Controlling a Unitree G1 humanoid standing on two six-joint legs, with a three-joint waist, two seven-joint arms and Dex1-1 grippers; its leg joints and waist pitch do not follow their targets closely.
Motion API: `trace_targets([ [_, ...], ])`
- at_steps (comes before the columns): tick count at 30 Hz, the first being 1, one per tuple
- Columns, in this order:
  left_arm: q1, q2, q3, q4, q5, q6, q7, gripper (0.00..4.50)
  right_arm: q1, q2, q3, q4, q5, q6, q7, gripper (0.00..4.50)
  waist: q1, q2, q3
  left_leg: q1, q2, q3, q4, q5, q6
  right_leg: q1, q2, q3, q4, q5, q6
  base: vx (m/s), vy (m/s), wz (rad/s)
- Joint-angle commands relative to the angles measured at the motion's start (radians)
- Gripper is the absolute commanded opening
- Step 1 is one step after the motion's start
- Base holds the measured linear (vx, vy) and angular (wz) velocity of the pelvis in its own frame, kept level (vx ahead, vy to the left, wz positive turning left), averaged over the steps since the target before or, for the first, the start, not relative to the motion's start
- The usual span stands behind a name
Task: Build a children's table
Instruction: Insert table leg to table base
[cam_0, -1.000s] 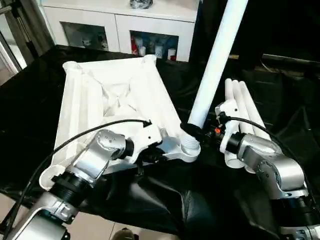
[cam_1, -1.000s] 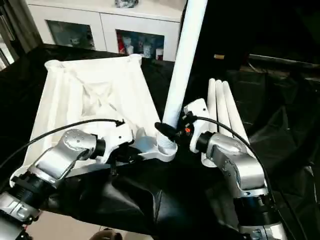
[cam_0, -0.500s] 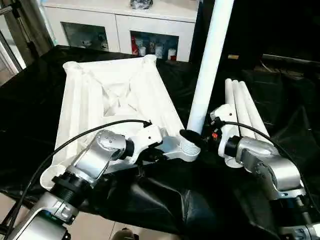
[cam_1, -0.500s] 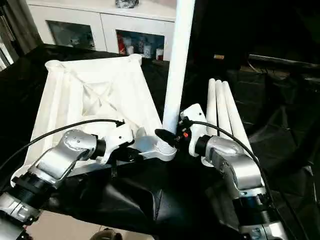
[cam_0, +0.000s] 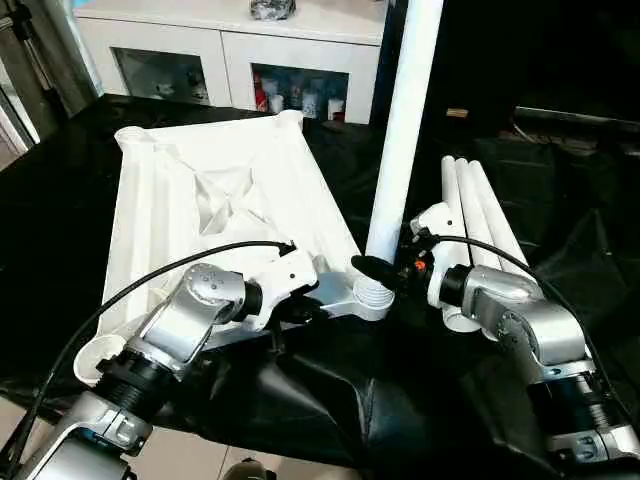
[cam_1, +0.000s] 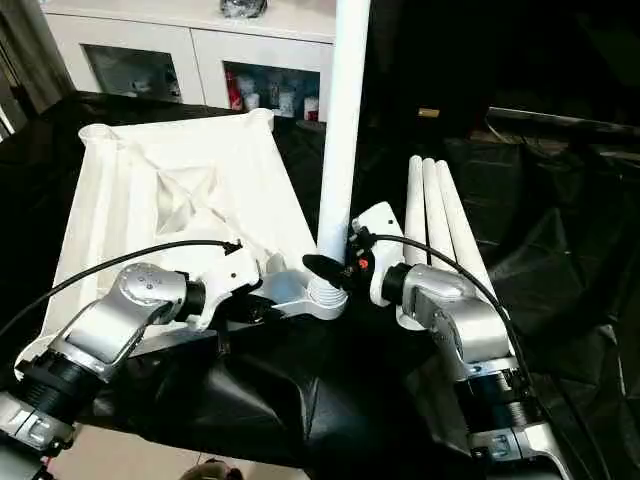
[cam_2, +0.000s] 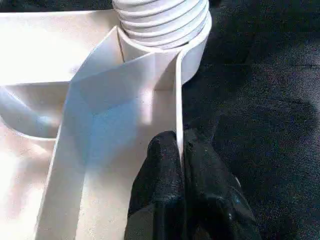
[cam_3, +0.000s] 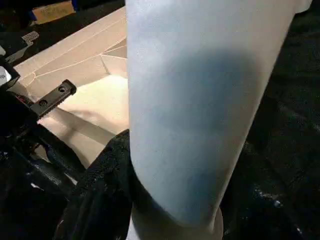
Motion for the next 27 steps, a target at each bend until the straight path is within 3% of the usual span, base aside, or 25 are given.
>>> trace_targets([
  [1,0.007,-0.018,0.033,-0.019,-0.034,-0.015,0.006,0.0,0.017,0.002,-0.011,0.037,-0.001,0.003,-0.008,1.9,0.003,-0.012,-0.064,0.017,0.038,-0.006,-0.073,-0.167,0.003,0.039,-0.058,0.026,-0.083,-0.109,-0.198,0.0,0.0,0.0],
  [4,0.006,-0.012,0.031,-0.017,-0.036,-0.01,-0.003,0.0,0.041,0.013,-0.042,0.069,0.016,-0.025,-0.014,1.9,0.003,-0.001,-0.064,0.018,0.038,-0.008,-0.074,-0.185,-0.003,0.038,-0.059,0.026,-0.083,-0.109,-0.203,0.0,0.0,0.0],
  [5,0.006,-0.01,0.03,-0.018,-0.036,-0.01,-0.007,0.0,0.044,0.017,-0.05,0.076,0.02,-0.03,-0.018,1.9,0.002,-0.004,-0.065,0.018,0.038,-0.007,-0.074,-0.19,-0.003,0.038,-0.058,0.026,-0.085,-0.109,-0.204,0.0,0.0,0.0],
  [7,0.01,-0.005,0.033,-0.021,-0.036,-0.005,-0.009,0.0,0.08,0.049,-0.111,0.101,0.071,-0.035,-0.028,1.9,0.004,0.005,-0.065,0.019,0.038,-0.009,-0.075,-0.204,-0.006,0.037,-0.058,0.027,-0.084,-0.104,-0.209,0.0,0.0,0.0],
  [8,0.01,-0.002,0.033,-0.02,-0.033,-0.005,-0.007,0.0,0.094,0.055,-0.122,0.101,0.08,-0.04,-0.029,1.9,0.003,0.002,-0.066,0.018,0.039,-0.008,-0.075,-0.208,-0.006,0.038,-0.058,0.027,-0.085,-0.099,-0.212,0.0,0.0,0.0],
  [10,0.01,-0.001,0.033,-0.019,-0.031,-0.006,-0.006,0.0,0.101,0.057,-0.125,0.1,0.083,-0.044,-0.029,1.9,0.004,0.002,-0.066,0.019,0.039,-0.009,-0.076,-0.21,-0.007,0.039,-0.057,0.025,-0.084,-0.093,-0.214,0.0,0.0,0.0],
  [11,0.008,0.0,0.035,-0.014,-0.03,-0.006,-0.003,0.0,0.116,0.061,-0.129,0.096,0.085,-0.048,-0.031,1.9,0.006,0.01,-0.067,0.018,0.039,-0.011,-0.076,-0.204,-0.007,0.039,-0.057,0.025,-0.082,-0.08,-0.216,0.0,0.0,0.0],
  [13,0.003,0.001,0.041,-0.003,-0.027,-0.009,0.005,0.0,0.149,0.07,-0.136,0.089,0.09,-0.064,-0.033,1.9,0.006,0.009,-0.066,0.018,0.039,-0.01,-0.077,-0.211,-0.008,0.039,-0.056,0.025,-0.084,-0.077,-0.215,0.0,0.0,0.0],
  [14,-0.001,0.001,0.043,0.005,-0.025,-0.011,0.008,0.0,0.164,0.077,-0.14,0.088,0.092,-0.072,-0.036,1.9,0.008,0.013,-0.067,0.018,0.038,-0.011,-0.077,-0.214,-0.009,0.039,-0.057,0.025,-0.083,-0.078,-0.214,0.0,0.0,0.0],
  [15,-0.008,0.0,0.046,0.018,-0.022,-0.015,0.013,0.0,0.187,0.087,-0.14,0.088,0.094,-0.089,-0.04,1.9,0.007,0.018,-0.065,0.019,0.039,-0.012,-0.079,-0.234,-0.014,0.037,-0.057,0.025,-0.087,-0.1,-0.212,0.0,0.0,0.0],
  [17,-0.012,-0.001,0.047,0.024,-0.021,-0.016,0.015,0.0,0.202,0.091,-0.132,0.085,0.085,-0.104,-0.042,1.9,0.006,0.012,-0.064,0.019,0.039,-0.012,-0.082,-0.256,-0.017,0.038,-0.058,0.025,-0.091,-0.132,-0.208,0.0,0.0,0.0],
  [18,-0.017,-0.002,0.048,0.029,-0.018,-0.016,0.02,0.0,0.22,0.086,-0.107,0.067,0.052,-0.133,-0.048,1.9,0.007,0.02,-0.063,0.021,0.04,-0.012,-0.083,-0.276,-0.022,0.034,-0.058,0.026,-0.094,-0.162,-0.201,0.0,0.0,0.0],
  [21,-0.021,-0.003,0.049,0.034,-0.016,-0.017,0.024,0.0,0.242,0.076,-0.071,0.035,0.011,-0.169,-0.056,1.9,0.008,0.021,-0.063,0.021,0.04,-0.014,-0.086,-0.291,-0.027,0.033,-0.06,0.028,-0.098,-0.202,-0.183,0.0,0.0,0.0],
  [22,-0.022,-0.004,0.049,0.036,-0.016,-0.017,0.025,0.0,0.252,0.073,-0.058,0.017,-0.003,-0.18,-0.061,1.9,0.008,0.018,-0.063,0.02,0.04,-0.014,-0.087,-0.29,-0.027,0.033,-0.059,0.028,-0.1,-0.206,-0.178,0.0,0.0,0.0],
  [27,-0.022,-0.003,0.045,0.04,-0.013,-0.027,0.02,0.0,0.247,0.084,-0.057,-0.019,-0.012,-0.19,-0.088,1.9,0.009,0.023,-0.064,0.02,0.04,-0.015,-0.089,-0.288,-0.025,0.031,-0.057,0.028,-0.098,-0.191,-0.173,0.0,0.0,0.0],
])
